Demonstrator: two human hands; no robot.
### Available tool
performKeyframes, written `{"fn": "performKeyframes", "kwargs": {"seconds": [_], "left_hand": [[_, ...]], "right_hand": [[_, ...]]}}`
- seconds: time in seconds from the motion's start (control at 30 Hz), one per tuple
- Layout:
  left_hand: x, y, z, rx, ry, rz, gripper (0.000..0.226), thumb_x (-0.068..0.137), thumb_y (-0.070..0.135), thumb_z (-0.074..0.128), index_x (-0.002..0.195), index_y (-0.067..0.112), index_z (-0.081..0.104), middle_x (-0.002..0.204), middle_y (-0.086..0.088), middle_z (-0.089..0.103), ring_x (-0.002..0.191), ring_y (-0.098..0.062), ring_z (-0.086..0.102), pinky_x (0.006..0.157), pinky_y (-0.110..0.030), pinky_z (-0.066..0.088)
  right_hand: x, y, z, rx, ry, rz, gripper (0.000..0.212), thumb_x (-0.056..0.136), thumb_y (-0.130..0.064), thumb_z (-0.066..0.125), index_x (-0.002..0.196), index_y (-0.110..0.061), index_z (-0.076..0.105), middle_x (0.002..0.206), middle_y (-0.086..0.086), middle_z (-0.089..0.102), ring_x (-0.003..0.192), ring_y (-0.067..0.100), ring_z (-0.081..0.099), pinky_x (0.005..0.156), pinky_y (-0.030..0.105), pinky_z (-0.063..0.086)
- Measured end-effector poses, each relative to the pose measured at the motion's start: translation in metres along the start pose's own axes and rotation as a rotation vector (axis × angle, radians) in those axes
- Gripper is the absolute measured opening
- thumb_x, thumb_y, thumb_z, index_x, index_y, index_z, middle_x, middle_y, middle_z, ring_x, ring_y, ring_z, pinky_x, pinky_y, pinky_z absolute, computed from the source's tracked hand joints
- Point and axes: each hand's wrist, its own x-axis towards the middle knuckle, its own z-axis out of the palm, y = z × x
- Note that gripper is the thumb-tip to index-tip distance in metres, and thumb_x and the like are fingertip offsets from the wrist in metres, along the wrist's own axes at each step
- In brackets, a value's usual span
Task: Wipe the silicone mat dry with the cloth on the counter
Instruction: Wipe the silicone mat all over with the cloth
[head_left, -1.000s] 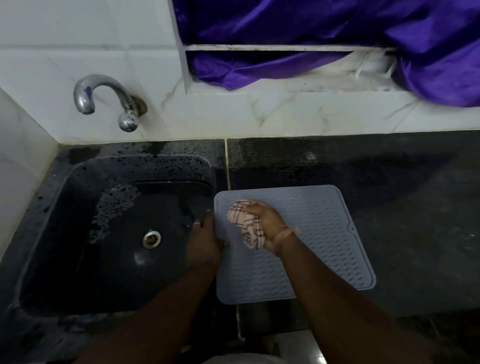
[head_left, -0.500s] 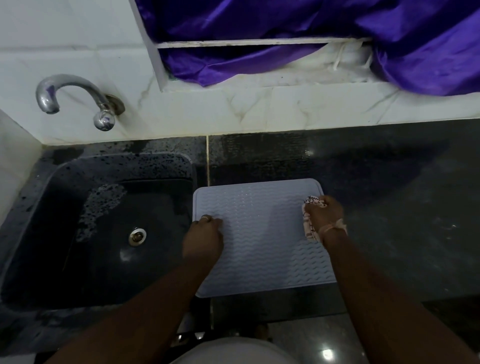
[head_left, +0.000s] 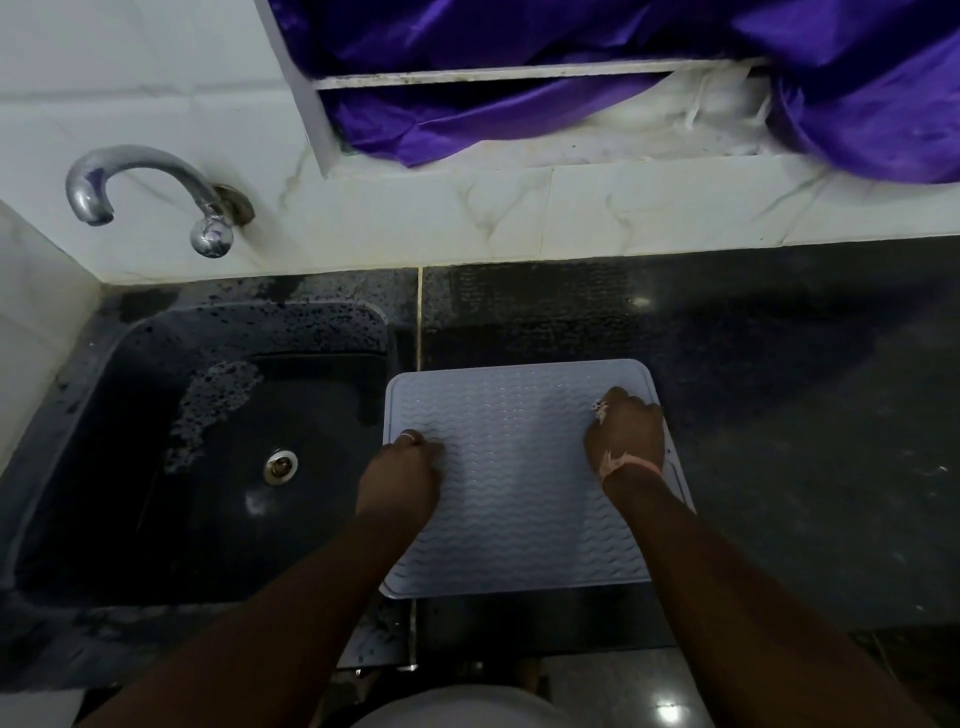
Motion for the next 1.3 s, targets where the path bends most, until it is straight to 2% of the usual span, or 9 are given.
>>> {"fn": "performKeyframes", "kwargs": {"seconds": [0.17, 0.37, 0.47, 0.6, 0.73, 0.83, 0.97, 1.13, 1.3], "left_hand": [[0.004, 0.000, -0.002, 0.027, -0.032, 0.011, 0.042, 0.098, 0.025, 0.052, 0.139, 0.029, 0.056, 0.133, 0.003, 0.052, 0.109, -0.017, 0.059, 0.088, -0.035, 0.056], [0.004, -0.003, -0.002, 0.033, -0.022, 0.041, 0.043, 0.099, 0.026, 0.052, 0.141, 0.030, 0.054, 0.132, 0.002, 0.051, 0.109, -0.018, 0.059, 0.088, -0.034, 0.056], [-0.001, -0.008, 0.001, -0.003, -0.014, 0.060, 0.046, 0.097, 0.024, 0.053, 0.143, 0.031, 0.052, 0.140, 0.003, 0.048, 0.113, -0.018, 0.058, 0.091, -0.034, 0.055], [-0.007, -0.020, 0.003, -0.085, -0.011, 0.098, 0.053, 0.093, 0.015, 0.056, 0.144, 0.028, 0.051, 0.149, 0.006, 0.045, 0.124, -0.017, 0.055, 0.103, -0.027, 0.046], [-0.010, -0.030, 0.001, -0.139, -0.051, 0.139, 0.057, 0.093, 0.011, 0.053, 0.148, 0.026, 0.047, 0.157, 0.005, 0.037, 0.138, -0.016, 0.046, 0.112, -0.024, 0.035], [-0.012, -0.032, 0.001, -0.134, -0.066, 0.181, 0.057, 0.097, 0.012, 0.049, 0.152, 0.022, 0.040, 0.160, 0.002, 0.033, 0.143, -0.016, 0.039, 0.116, -0.024, 0.030], [-0.012, -0.032, 0.000, -0.129, -0.058, 0.226, 0.055, 0.098, 0.013, 0.049, 0.152, 0.018, 0.040, 0.158, 0.001, 0.036, 0.141, -0.016, 0.041, 0.111, -0.020, 0.033], [-0.012, -0.032, 0.001, -0.150, -0.069, 0.199, 0.043, 0.097, 0.011, 0.050, 0.139, 0.016, 0.054, 0.140, -0.004, 0.052, 0.117, -0.021, 0.058, 0.094, -0.022, 0.044], [-0.013, -0.033, 0.000, -0.198, -0.051, 0.133, 0.040, 0.096, 0.010, 0.050, 0.136, 0.012, 0.055, 0.143, -0.004, 0.045, 0.113, -0.024, 0.059, 0.093, -0.025, 0.045]], "right_hand": [[-0.009, -0.026, 0.009, 0.042, -0.026, -0.154, 0.010, 0.082, -0.002, 0.050, 0.085, -0.008, 0.057, 0.083, 0.011, 0.065, 0.074, 0.026, 0.057, 0.078, 0.029, 0.033], [-0.027, -0.063, 0.025, 0.140, -0.088, -0.242, 0.006, 0.084, -0.006, 0.052, 0.085, -0.009, 0.057, 0.083, 0.008, 0.063, 0.079, 0.026, 0.057, 0.082, 0.031, 0.041], [-0.028, -0.073, 0.025, 0.171, -0.086, -0.277, 0.006, 0.083, -0.003, 0.053, 0.081, -0.009, 0.055, 0.080, 0.008, 0.062, 0.074, 0.024, 0.055, 0.083, 0.030, 0.041], [-0.033, -0.088, 0.026, 0.179, -0.120, -0.328, 0.007, 0.083, -0.003, 0.052, 0.080, -0.009, 0.053, 0.079, 0.010, 0.062, 0.074, 0.027, 0.057, 0.078, 0.035, 0.045], [-0.038, -0.112, 0.030, 0.177, -0.158, -0.378, 0.005, 0.083, -0.005, 0.054, 0.083, -0.008, 0.058, 0.081, 0.010, 0.064, 0.075, 0.026, 0.059, 0.079, 0.036, 0.046], [-0.040, -0.127, 0.034, 0.197, -0.187, -0.393, 0.005, 0.083, -0.005, 0.056, 0.085, -0.008, 0.059, 0.083, 0.009, 0.065, 0.078, 0.026, 0.059, 0.074, 0.033, 0.048], [-0.042, -0.147, 0.041, 0.222, -0.224, -0.433, 0.003, 0.083, -0.007, 0.061, 0.084, -0.009, 0.060, 0.081, 0.008, 0.067, 0.076, 0.024, 0.062, 0.067, 0.029, 0.047], [-0.039, -0.169, 0.048, 0.240, -0.315, -0.455, 0.007, 0.082, -0.007, 0.061, 0.084, -0.013, 0.060, 0.080, 0.004, 0.065, 0.077, 0.022, 0.063, 0.065, 0.026, 0.047], [-0.032, -0.182, 0.049, 0.318, -0.392, -0.456, 0.008, 0.085, -0.011, 0.058, 0.091, -0.011, 0.064, 0.087, 0.005, 0.068, 0.084, 0.023, 0.064, 0.077, 0.037, 0.055]]}}
